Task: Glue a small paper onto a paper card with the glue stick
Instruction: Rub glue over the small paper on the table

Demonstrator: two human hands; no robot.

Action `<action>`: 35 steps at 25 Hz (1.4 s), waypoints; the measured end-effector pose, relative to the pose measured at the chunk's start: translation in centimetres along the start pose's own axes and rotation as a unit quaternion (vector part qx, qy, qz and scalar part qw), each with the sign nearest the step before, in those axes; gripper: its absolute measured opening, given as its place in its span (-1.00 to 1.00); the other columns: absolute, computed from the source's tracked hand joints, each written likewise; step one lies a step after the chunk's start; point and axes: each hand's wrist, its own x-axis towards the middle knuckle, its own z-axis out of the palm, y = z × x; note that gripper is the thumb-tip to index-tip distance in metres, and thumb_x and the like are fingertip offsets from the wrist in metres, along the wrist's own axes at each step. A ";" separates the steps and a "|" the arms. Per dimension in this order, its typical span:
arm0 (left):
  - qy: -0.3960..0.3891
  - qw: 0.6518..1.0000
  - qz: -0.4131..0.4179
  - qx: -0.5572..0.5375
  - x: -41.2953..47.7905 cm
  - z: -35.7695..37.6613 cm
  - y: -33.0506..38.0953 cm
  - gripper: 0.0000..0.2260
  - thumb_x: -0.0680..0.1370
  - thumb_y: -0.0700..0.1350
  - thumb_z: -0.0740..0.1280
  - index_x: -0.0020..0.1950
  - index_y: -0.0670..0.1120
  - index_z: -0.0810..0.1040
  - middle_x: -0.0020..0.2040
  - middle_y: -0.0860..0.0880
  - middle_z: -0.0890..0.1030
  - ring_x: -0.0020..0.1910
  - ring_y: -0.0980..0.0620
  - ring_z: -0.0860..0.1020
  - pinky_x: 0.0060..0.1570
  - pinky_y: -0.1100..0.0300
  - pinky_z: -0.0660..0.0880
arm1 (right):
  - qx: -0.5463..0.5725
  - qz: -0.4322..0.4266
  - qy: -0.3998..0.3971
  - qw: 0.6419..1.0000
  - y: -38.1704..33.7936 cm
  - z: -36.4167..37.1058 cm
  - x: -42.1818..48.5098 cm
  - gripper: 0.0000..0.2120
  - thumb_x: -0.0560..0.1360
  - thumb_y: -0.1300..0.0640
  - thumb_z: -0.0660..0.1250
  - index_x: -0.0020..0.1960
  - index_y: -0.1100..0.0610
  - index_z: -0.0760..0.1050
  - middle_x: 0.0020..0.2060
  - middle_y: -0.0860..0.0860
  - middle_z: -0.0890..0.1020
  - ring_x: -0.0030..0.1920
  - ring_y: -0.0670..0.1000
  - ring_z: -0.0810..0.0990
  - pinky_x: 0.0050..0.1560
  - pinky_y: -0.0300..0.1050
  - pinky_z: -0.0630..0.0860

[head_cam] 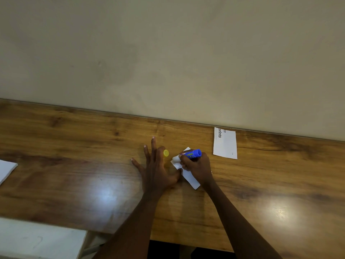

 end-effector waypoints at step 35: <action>0.002 0.999 -0.009 0.033 0.3 0.2 0.1 -0.29 0.22 0.29 0.27 0.25 0.09 0.06 0.45 0.04 -0.22 0.42 -0.09 -0.23 0.25 -0.42 -0.27 | 0.047 0.100 0.265 0.958 -1.1 -1.2 -5.1 -0.37 0.24 0.37 0.48 0.21 0.22 0.26 0.15 0.22 0.44 0.03 0.13 0.45 0.08 -0.01 0.47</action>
